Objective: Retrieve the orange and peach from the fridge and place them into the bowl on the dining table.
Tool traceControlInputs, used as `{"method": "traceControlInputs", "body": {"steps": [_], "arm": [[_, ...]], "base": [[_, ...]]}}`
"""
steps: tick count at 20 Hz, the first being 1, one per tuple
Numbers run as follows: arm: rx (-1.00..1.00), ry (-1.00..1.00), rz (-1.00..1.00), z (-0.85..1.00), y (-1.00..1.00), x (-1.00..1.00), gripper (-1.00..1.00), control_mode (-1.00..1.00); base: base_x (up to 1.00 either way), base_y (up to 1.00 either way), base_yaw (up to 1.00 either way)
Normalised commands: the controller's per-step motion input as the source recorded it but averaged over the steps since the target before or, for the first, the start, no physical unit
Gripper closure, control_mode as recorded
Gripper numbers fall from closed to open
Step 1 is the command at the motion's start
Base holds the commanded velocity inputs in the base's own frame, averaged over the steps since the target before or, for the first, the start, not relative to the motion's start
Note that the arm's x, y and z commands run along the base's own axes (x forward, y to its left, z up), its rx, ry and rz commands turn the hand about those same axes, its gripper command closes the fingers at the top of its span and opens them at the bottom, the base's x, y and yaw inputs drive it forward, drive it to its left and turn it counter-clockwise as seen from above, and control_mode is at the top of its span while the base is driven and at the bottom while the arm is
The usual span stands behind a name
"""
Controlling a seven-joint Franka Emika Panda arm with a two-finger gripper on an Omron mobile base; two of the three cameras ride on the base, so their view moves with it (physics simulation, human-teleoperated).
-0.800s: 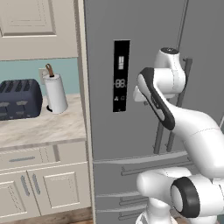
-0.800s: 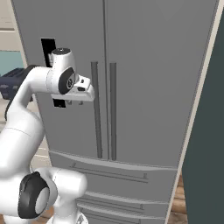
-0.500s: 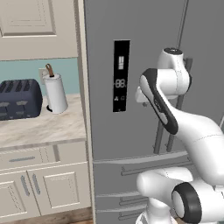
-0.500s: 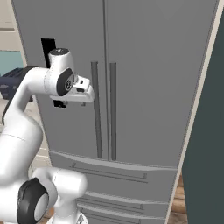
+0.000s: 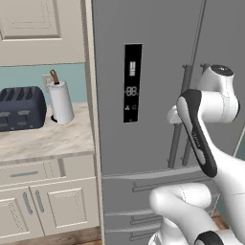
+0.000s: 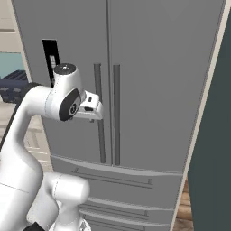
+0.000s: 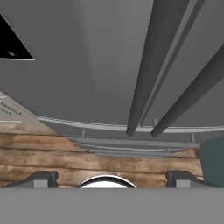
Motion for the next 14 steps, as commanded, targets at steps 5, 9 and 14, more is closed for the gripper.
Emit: {"method": "traceControlInputs", "body": {"steps": [5,9,14], "arm": [[0.0,0.0,0.0,-0.24,-0.02,-0.08,-1.0,-1.0],[0.0,0.0,0.01,-0.26,0.15,0.0,-1.0,-1.0],[0.0,0.0,0.04,-0.19,0.18,0.0,-1.0,-1.0]], "base": [[0.0,0.0,0.0],[0.0,0.0,0.0],[0.0,0.0,0.0]]}}
